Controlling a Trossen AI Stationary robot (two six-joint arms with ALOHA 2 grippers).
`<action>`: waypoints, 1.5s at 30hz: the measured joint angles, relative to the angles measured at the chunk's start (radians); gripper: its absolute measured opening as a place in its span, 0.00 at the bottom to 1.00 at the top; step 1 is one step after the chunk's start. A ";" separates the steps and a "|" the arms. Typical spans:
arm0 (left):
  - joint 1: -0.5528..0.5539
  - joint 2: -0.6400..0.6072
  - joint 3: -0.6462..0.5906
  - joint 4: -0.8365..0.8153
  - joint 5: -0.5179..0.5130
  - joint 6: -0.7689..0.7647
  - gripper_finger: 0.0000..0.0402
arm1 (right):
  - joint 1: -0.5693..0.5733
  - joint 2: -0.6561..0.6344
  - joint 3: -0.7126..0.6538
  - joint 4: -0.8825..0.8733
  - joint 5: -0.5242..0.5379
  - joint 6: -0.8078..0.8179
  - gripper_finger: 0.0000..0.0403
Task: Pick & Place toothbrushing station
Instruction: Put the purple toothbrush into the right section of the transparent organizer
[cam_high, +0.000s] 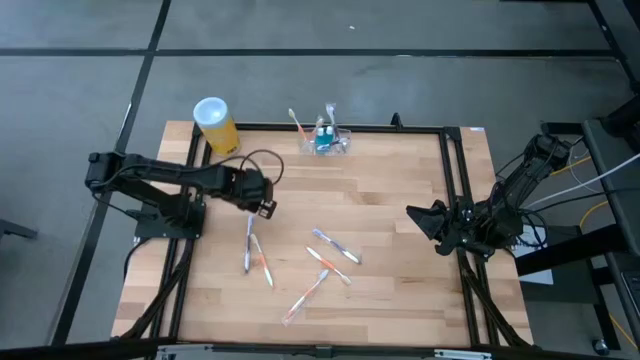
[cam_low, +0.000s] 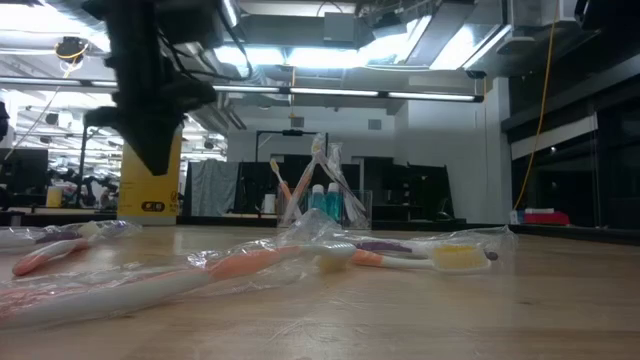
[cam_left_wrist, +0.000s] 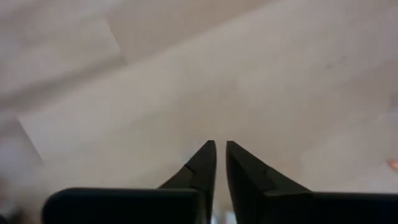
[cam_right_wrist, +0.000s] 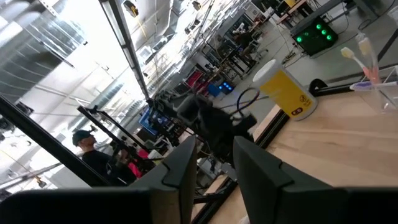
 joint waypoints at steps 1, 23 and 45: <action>-0.028 -0.009 -0.010 0.002 -0.001 -0.041 0.11 | 0.000 0.002 0.000 0.009 0.000 -0.001 0.27; -0.122 -0.013 -0.349 0.372 -0.023 -0.401 0.37 | 0.000 0.006 0.127 0.013 -0.005 -0.206 0.27; -0.027 -0.024 -0.360 1.499 -0.446 0.203 0.03 | 0.000 0.006 0.127 0.013 0.004 -0.189 0.27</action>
